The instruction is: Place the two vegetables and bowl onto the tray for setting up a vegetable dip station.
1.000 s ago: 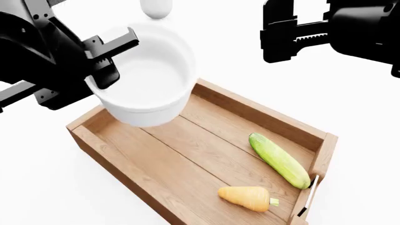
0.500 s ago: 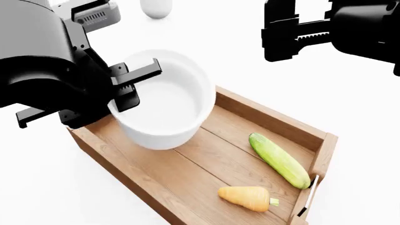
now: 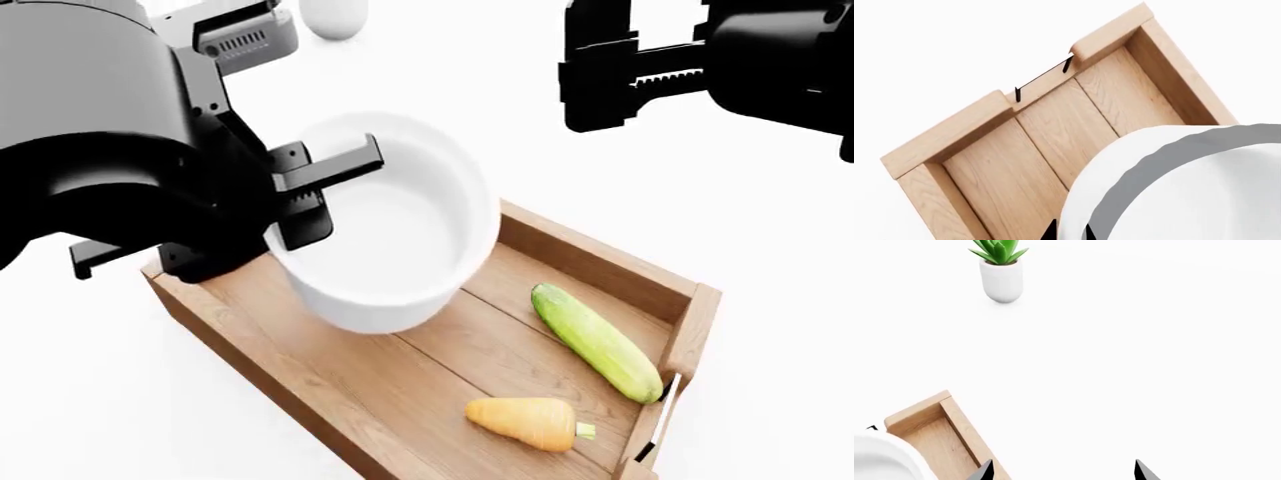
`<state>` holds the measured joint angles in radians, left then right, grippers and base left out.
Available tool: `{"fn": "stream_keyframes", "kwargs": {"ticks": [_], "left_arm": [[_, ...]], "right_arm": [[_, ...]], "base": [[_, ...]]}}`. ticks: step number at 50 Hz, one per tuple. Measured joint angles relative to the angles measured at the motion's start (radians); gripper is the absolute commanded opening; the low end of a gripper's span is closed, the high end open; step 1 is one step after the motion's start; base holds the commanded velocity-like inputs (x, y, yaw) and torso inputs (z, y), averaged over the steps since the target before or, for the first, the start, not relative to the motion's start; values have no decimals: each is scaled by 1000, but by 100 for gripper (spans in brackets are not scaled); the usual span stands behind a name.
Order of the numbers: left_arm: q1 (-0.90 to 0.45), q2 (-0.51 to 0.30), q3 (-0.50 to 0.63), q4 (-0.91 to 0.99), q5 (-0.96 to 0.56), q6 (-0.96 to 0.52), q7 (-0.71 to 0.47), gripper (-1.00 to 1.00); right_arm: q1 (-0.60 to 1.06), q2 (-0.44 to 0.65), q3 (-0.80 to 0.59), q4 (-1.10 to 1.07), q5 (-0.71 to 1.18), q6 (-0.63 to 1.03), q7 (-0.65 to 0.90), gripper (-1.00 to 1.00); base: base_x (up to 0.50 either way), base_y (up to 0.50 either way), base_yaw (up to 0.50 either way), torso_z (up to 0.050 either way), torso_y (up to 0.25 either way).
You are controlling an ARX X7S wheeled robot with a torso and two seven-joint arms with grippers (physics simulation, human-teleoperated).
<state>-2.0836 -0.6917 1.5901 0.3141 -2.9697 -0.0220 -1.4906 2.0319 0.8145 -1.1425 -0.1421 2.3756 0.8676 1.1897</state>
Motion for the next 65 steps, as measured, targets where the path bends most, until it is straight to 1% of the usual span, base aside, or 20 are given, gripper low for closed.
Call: {"fn": "stream_keyframes", "kwargs": {"ticks": [23,24,46,57,65], "left_arm": [[2,12,16,28,-10,17,2,-100],[2,12,16,29,-10,18,2,100],[-18,16,18,30,10,26,16,100],[-78,5,16,-4,105,-15,35,100],[-118,-40,25,-14,221,-75,59,100]], "right_arm": [[-1,1,2,-2,1,0,2,100],[-1,1,2,-2,1,1,2,100],[5,0,5,1,1,6,5,100],[10,0,8,3,3,9,7,100],[17,4,11,1,5,11,13,100]], "base": [[0,0,0,0,1],[0,0,0,0,0],[0,0,0,0,0],[0,0,0,0,0],[0,0,0,0,0]]}}
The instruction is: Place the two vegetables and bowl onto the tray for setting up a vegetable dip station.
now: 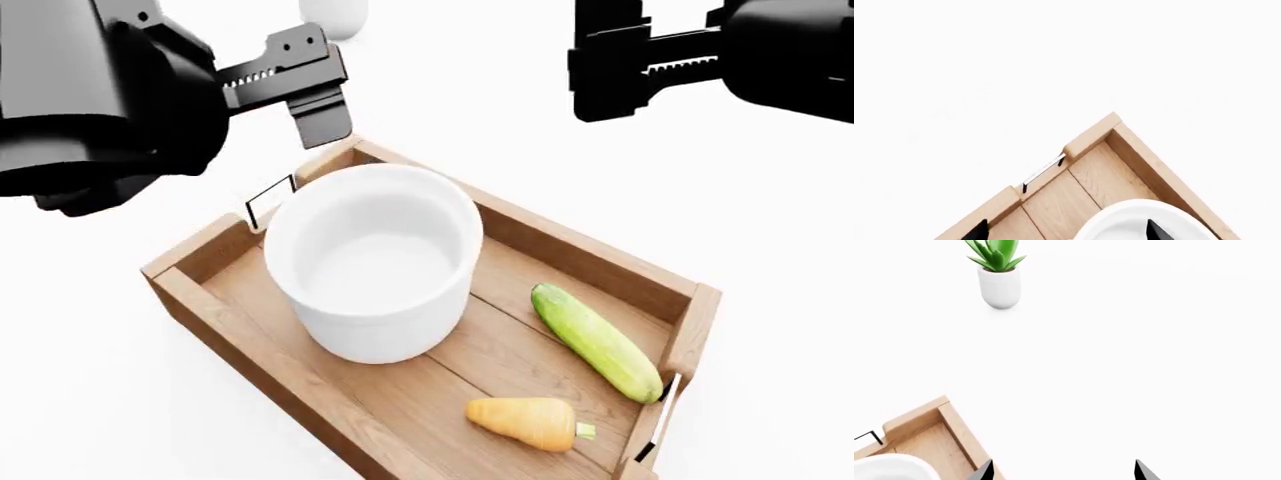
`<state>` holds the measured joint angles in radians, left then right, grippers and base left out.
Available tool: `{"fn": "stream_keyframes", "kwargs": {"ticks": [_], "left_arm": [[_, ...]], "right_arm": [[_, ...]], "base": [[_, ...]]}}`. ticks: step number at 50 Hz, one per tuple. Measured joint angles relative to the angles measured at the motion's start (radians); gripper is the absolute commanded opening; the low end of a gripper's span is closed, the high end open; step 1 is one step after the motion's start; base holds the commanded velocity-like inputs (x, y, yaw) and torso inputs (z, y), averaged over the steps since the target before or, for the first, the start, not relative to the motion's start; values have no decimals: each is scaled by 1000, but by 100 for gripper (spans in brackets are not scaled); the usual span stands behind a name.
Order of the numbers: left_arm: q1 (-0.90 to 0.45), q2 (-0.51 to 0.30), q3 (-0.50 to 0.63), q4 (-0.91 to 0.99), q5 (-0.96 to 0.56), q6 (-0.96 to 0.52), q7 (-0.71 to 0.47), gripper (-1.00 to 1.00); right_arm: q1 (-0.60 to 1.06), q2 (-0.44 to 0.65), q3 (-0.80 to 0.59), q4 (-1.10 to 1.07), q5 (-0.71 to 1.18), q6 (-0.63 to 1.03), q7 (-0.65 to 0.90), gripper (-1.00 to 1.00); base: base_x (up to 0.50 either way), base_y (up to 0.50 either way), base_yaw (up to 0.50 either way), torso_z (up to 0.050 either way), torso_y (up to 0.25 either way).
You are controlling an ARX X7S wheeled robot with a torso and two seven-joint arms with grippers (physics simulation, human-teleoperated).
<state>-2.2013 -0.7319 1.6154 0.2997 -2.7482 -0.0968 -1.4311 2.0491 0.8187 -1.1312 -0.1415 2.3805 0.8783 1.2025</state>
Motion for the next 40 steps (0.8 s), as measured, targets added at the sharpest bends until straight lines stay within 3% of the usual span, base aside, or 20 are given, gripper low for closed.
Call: {"fn": "stream_keyframes", "kwargs": {"ticks": [11,25,40], "left_arm": [[-10,-83,12,12,253,-33,88,100],[3,-159,-27,65,662,47,260,100],[19,-203,-83,89,850,141,319,100]], "right_arm": [[14,-2,4,-1,-7,11,3,100],[45,-15,19,-2,-51,44,-17,100],[105,-47,58,-26,-210,111,-102,100]], "base": [[0,0,0,0,0],[0,0,0,0,0],[0,0,0,0,0]]}}
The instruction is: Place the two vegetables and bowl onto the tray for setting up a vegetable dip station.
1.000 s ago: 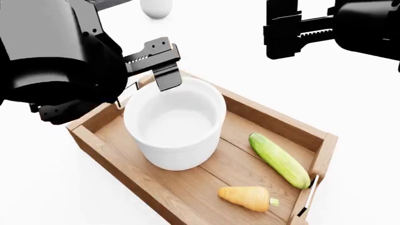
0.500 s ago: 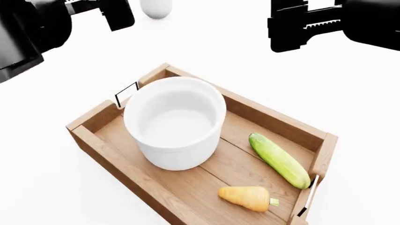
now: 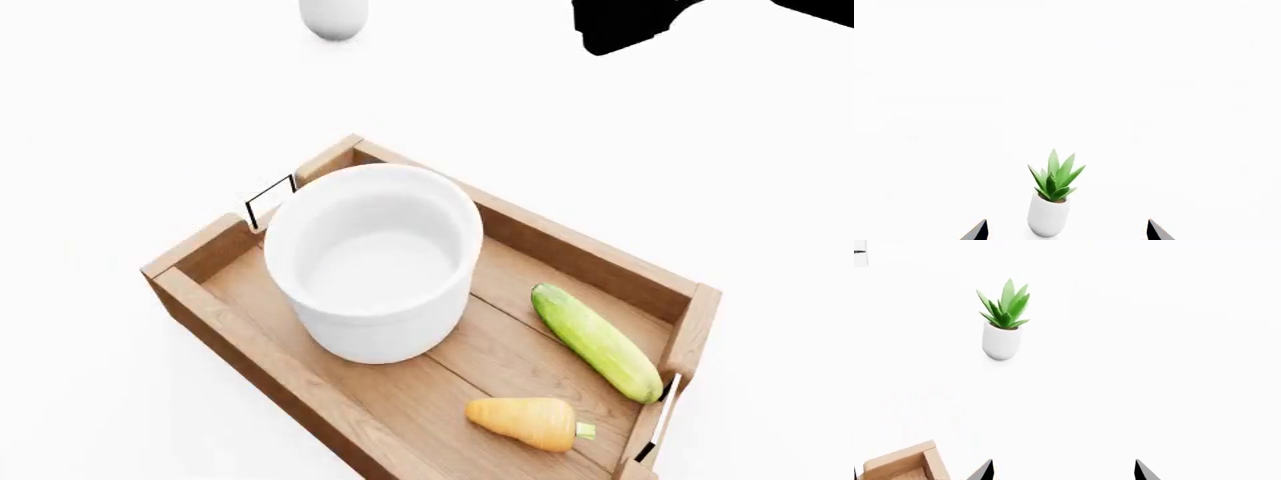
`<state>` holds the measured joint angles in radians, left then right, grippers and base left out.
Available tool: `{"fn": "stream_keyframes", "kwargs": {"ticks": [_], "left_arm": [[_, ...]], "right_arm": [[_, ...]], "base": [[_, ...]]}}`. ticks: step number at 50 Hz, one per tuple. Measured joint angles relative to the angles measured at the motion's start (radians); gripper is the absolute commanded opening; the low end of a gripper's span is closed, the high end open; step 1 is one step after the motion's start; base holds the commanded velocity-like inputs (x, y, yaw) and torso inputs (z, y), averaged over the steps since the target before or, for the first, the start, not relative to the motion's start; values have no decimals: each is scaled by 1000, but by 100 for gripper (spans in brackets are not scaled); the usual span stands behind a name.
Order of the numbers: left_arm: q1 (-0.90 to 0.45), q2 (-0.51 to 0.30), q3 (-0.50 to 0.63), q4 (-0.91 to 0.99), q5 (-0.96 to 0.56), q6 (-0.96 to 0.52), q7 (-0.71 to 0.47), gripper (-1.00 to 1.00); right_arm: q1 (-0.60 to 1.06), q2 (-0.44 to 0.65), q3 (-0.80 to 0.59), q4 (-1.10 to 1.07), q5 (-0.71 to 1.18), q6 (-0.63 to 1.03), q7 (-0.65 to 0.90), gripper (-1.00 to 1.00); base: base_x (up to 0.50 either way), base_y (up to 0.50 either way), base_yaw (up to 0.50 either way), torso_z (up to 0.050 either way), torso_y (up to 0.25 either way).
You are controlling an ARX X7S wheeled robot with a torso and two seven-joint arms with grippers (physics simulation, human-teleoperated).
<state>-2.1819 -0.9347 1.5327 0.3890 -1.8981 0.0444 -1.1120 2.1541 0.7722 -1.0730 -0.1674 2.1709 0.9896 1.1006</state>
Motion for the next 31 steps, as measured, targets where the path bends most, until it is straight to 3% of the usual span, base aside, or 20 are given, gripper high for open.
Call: {"fn": "stream_keyframes", "kwargs": {"ticks": [31], "left_arm": [[-3,-50,-74,10,132,55,3,100]], "right_arm": [[157,-59,112,-179,-441,162,-234,100]], "base": [[0,0,0,0,0]]}}
